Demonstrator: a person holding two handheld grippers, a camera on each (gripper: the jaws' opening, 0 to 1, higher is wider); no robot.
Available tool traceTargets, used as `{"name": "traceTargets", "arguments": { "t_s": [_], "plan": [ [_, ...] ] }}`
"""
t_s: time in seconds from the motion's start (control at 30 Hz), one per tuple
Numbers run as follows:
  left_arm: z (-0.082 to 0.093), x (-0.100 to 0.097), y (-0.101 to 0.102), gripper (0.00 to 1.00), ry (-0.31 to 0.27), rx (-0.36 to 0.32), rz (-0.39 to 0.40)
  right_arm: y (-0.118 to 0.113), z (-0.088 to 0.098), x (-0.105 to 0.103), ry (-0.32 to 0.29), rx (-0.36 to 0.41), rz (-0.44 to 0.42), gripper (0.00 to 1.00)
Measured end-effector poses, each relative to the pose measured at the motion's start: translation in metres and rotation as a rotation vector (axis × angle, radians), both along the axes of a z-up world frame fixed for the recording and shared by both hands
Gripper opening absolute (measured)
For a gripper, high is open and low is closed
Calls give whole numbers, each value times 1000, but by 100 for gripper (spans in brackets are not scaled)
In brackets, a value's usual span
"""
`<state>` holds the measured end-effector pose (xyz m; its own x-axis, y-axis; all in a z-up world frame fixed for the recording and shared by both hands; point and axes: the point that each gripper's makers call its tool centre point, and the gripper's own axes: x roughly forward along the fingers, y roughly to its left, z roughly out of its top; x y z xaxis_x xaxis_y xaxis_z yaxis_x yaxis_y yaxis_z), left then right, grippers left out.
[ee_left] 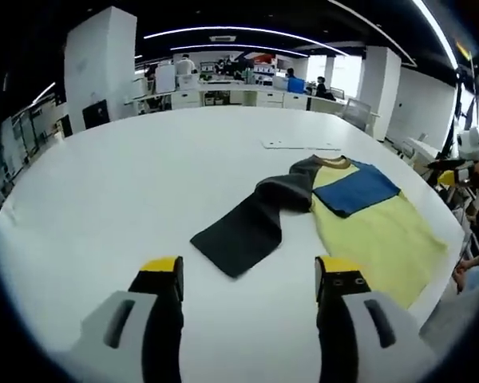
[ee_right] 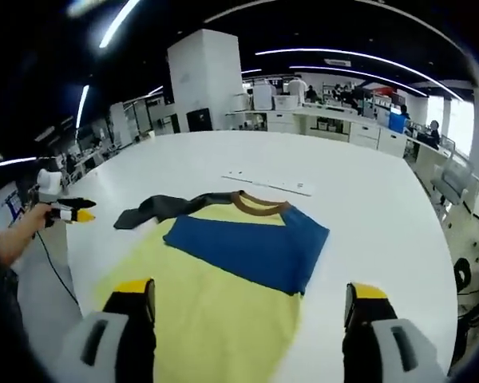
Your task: Fold the garment on the visible template until the final outline fits inside the template.
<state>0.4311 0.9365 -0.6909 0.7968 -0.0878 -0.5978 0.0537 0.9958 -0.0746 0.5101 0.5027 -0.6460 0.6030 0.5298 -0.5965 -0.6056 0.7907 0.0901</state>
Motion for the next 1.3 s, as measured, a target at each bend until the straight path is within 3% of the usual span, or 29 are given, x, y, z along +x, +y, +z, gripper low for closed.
{"name": "traceTargets", "arguments": {
  "t_s": [0.2, 0.47, 0.53, 0.8, 1.1, 1.3],
  "plan": [
    [-17, 11, 10, 57, 10, 24, 14, 4, 16, -9, -45, 71, 3, 100],
    [-41, 23, 22, 49, 33, 37, 50, 0, 26, -19, -91, 87, -26, 100],
    [-50, 23, 24, 47, 69, 70, 46, -2, 27, -21, -94, 94, -40, 100],
    [-68, 33, 25, 39, 88, 58, 97, -14, 14, -37, -70, 42, -70, 99],
    [-74, 40, 25, 34, 86, 58, 131, -23, 4, -52, -92, -91, -13, 100],
    [-80, 41, 22, 25, 102, 61, 136, -20, 6, -54, -108, -66, 3, 100]
  ]
}}
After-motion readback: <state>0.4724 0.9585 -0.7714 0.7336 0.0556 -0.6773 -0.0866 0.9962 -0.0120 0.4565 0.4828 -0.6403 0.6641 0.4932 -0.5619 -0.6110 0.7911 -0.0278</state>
